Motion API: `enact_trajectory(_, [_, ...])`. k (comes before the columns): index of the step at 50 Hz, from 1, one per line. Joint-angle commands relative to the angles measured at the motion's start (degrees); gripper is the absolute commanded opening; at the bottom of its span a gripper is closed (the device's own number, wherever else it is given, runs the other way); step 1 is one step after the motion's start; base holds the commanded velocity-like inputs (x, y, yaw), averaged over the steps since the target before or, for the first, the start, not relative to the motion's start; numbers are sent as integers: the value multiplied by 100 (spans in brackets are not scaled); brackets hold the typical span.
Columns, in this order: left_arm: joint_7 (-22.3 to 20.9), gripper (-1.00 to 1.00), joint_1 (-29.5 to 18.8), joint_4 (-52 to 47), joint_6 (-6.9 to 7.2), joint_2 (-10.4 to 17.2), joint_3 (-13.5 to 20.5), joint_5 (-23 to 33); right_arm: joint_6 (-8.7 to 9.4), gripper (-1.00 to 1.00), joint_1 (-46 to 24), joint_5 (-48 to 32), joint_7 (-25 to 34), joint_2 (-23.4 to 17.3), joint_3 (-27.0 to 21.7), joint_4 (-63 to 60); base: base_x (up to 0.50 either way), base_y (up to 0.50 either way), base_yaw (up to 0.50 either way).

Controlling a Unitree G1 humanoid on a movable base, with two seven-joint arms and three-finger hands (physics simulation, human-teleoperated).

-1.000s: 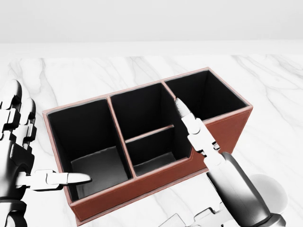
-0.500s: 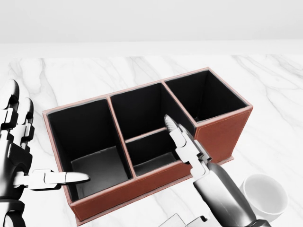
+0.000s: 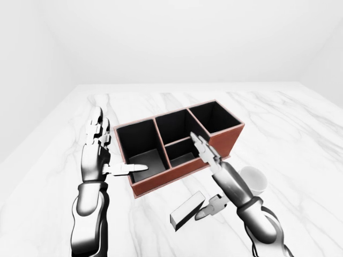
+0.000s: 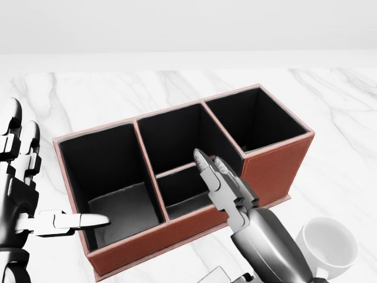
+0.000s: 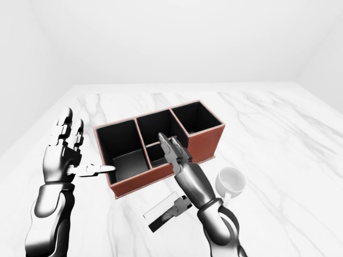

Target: Pick up the book and place it in the front compartment of the caddy.

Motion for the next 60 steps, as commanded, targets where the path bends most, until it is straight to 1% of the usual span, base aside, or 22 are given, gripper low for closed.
enact_trajectory(1, [-8, 99, -13, 57, 0, 12, 23, -14, -268, 100, 69, -238, -102, -26, 99, 106, 0, 0, 0])
enact_trajectory(3, [-6, 99, -12, 33, 0, 13, 26, -16, -323, 100, 84, -281, -134, -34, 122, 139, 0, 0, 0])
enact_trajectory(15, [-16, 99, -20, 1, 0, 25, 56, -27, -323, 100, 56, -584, -161, -39, 264, 164, 0, 0, 0])
enact_trajectory(26, [-23, 98, -40, -14, 0, 37, 71, -27, -323, 100, 41, -723, -222, -67, 277, 304, 0, 0, 0])
enact_trajectory(51, [-56, 98, -46, -3, 0, 61, 118, -29, -323, 100, 229, -1449, -760, -156, 473, 826, 0, 0, 0])
enact_trajectory(60, [-152, 99, -63, -19, 0, 103, 155, -12, -323, 100, 251, -1665, -917, -174, 610, 929, 0, 0, 0])
